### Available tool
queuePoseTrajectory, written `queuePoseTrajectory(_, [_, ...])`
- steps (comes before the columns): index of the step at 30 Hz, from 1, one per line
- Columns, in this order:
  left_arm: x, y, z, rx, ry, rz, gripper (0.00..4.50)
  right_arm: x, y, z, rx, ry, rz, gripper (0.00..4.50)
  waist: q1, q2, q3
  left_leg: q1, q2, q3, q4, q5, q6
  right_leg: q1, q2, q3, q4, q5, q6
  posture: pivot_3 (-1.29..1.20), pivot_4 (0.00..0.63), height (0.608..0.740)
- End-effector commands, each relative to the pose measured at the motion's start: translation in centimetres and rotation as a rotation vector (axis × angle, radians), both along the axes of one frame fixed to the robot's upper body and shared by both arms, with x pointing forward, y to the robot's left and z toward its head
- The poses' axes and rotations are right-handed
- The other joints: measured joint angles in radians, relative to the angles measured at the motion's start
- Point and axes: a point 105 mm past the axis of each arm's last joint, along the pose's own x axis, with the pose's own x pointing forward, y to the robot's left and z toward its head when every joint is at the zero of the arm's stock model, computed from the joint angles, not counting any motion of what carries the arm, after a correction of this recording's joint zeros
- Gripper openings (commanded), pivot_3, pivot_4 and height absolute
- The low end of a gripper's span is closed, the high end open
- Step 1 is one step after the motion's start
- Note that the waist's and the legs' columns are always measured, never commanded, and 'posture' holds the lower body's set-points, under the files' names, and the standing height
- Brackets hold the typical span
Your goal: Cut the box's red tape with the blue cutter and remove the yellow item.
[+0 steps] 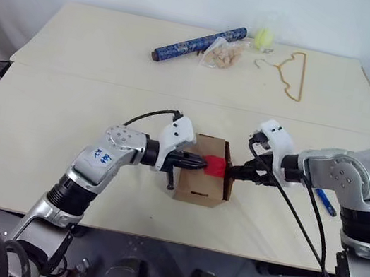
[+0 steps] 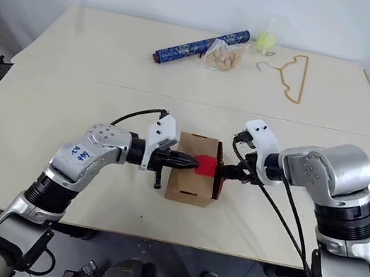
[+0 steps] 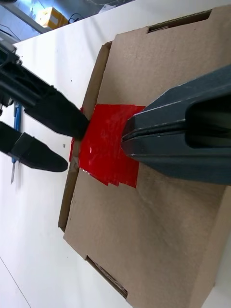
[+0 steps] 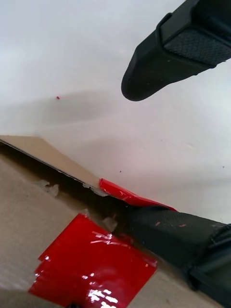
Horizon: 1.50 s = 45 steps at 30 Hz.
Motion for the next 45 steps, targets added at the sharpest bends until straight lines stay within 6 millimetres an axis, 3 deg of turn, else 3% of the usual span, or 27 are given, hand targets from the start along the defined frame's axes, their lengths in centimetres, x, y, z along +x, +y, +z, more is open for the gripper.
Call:
queuePoseTrajectory(1, [-0.3,0.3,-2.7,0.065,0.073,0.015,0.0,0.5,-1.5,-0.7,-0.047,0.021,-0.091,3.83,0.0,0.0,0.0,0.0,0.0,0.0,0.0,0.0,0.0,0.0,0.0,0.0,0.0,0.0,0.0,0.0,0.15,0.74])
queuePoseTrajectory(8, [-0.5,0.3,-3.1,0.069,0.087,0.023,0.0,0.5,-1.3,-2.0,-0.108,0.029,-0.108,3.83,-0.003,0.0,-0.003,0.0,0.0,0.0,0.0,0.0,0.0,0.001,0.0,0.0,-0.001,0.0,0.0,0.0,0.15,0.74])
queuePoseTrajectory(19, [-0.9,0.6,-4.0,0.091,0.112,0.036,0.0,1.2,-4.2,-2.1,-0.319,-0.109,-0.149,3.83,0.003,-0.003,-0.012,0.001,0.0,-0.002,0.0,-0.001,0.001,0.005,0.0,-0.002,-0.008,0.0,-0.001,0.0,0.15,0.74])
queuePoseTrajectory(26, [-1.1,0.8,-4.7,0.108,0.14,0.05,0.0,1.2,-4.8,-2.6,-0.301,-0.104,-0.171,3.83,-0.002,0.001,-0.012,0.001,0.001,-0.002,-0.002,-0.002,0.0,0.003,0.001,-0.004,-0.006,0.0,-0.001,0.0,0.15,0.74])
queuePoseTrajectory(36, [-0.9,1.4,-3.8,0.109,0.109,0.053,0.0,1.5,-7.2,1.6,-0.123,-0.163,-0.216,3.83,-0.003,0.003,-0.011,0.0,0.001,-0.001,-0.002,-0.002,0.0,0.003,0.001,-0.004,-0.008,0.0,-0.001,0.0,0.15,0.74])
queuePoseTrajectory(41, [-0.8,1.6,-3.6,0.114,0.1,0.054,0.0,1.0,-5.1,2.0,-0.037,-0.14,-0.125,3.83,-0.006,0.004,-0.011,0.001,0.002,0.0,-0.003,-0.002,0.0,0.002,0.002,-0.004,-0.008,0.0,-0.001,0.0,0.15,0.74])
queuePoseTrajectory(45, [-0.9,1.6,-3.3,0.109,0.088,0.053,0.0,0.7,-3.1,1.4,0.165,-0.001,-0.126,3.83,-0.006,0.005,-0.011,0.0,0.002,0.0,-0.003,-0.002,0.0,0.002,0.001,-0.003,-0.008,0.0,-0.001,0.0,0.15,0.74])
